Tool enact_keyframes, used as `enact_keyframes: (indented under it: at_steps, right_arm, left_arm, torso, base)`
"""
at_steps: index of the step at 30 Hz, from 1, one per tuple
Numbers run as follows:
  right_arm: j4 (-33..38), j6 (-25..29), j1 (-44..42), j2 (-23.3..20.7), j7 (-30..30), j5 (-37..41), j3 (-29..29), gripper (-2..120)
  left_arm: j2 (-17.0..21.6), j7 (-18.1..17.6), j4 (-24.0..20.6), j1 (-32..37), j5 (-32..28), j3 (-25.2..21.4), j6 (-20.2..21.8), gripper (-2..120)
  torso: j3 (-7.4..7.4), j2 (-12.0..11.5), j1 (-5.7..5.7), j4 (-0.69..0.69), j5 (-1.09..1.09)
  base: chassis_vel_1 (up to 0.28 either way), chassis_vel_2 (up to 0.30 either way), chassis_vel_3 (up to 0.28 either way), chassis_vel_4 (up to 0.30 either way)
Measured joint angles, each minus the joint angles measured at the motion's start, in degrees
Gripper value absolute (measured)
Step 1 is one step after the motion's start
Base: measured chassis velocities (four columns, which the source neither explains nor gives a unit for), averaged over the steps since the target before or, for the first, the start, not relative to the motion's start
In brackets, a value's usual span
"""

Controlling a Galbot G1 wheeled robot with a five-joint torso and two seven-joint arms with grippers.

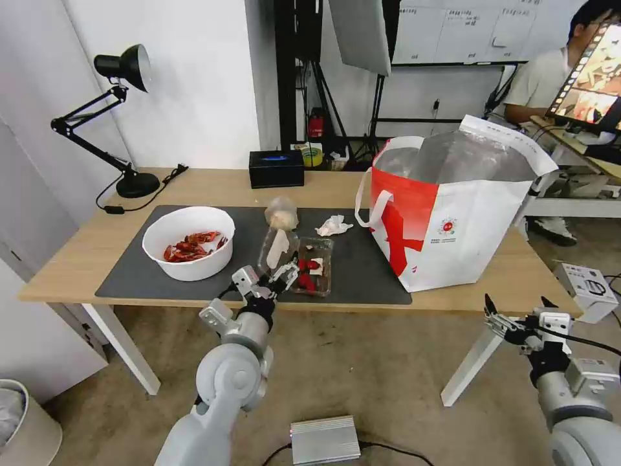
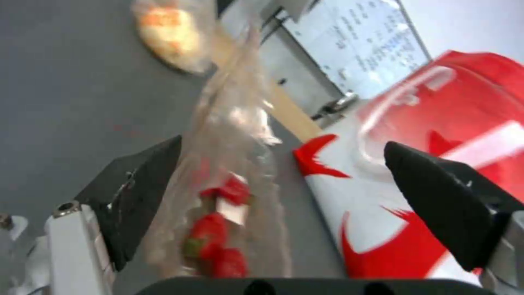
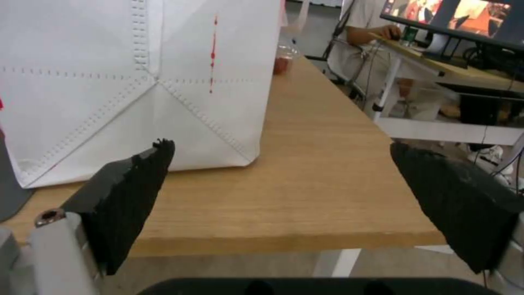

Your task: Pick up the trash from the table and place it into the takeout bag.

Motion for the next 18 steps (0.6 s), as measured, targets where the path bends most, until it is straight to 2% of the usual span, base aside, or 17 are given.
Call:
enact_keyframes:
  at_steps: [2,5,6,8,18]
  right_arm:
    - [0.00,0.01,0.00,0.03,-0.01,0.01,0.02,100]
    - [0.00,0.04,-0.08,0.17,-0.05,0.02,0.05,100]
    - [0.00,0.04,-0.08,0.17,-0.05,0.02,0.05,100]
    - [0.14,0.09,-0.20,0.40,-0.09,0.02,0.05,100]
    - [0.78,1.97,-0.42,0.65,-1.97,2.50,-1.35,100]
  left_arm:
    - [-0.04,1.27,-0.03,0.04,0.47,0.21,-0.01,100]
    - [-0.06,5.58,0.00,0.02,3.14,0.98,0.00,100]
    - [-0.06,5.58,0.00,0.02,3.14,0.98,0.00,100]
    - [0.19,8.77,0.21,-0.19,4.89,1.24,0.70,100]
    - [1.16,13.19,4.34,-3.85,15.11,0.27,2.11,100]
  torso:
    - [0.00,0.00,0.00,0.00,0.00]
    - [0.00,0.00,0.00,0.00,0.00]
    - [0.00,0.00,0.00,0.00,0.00]
    - [0.00,0.00,0.00,0.00,0.00]
    - [0.00,0.00,0.00,0.00,0.00]
  base:
    - [0.000,0.000,0.000,0.000]
    - [0.000,0.000,0.000,0.000]
    - [0.000,0.000,0.000,0.000]
    - [0.000,0.000,0.000,0.000]
    - [0.000,0.000,0.000,0.000]
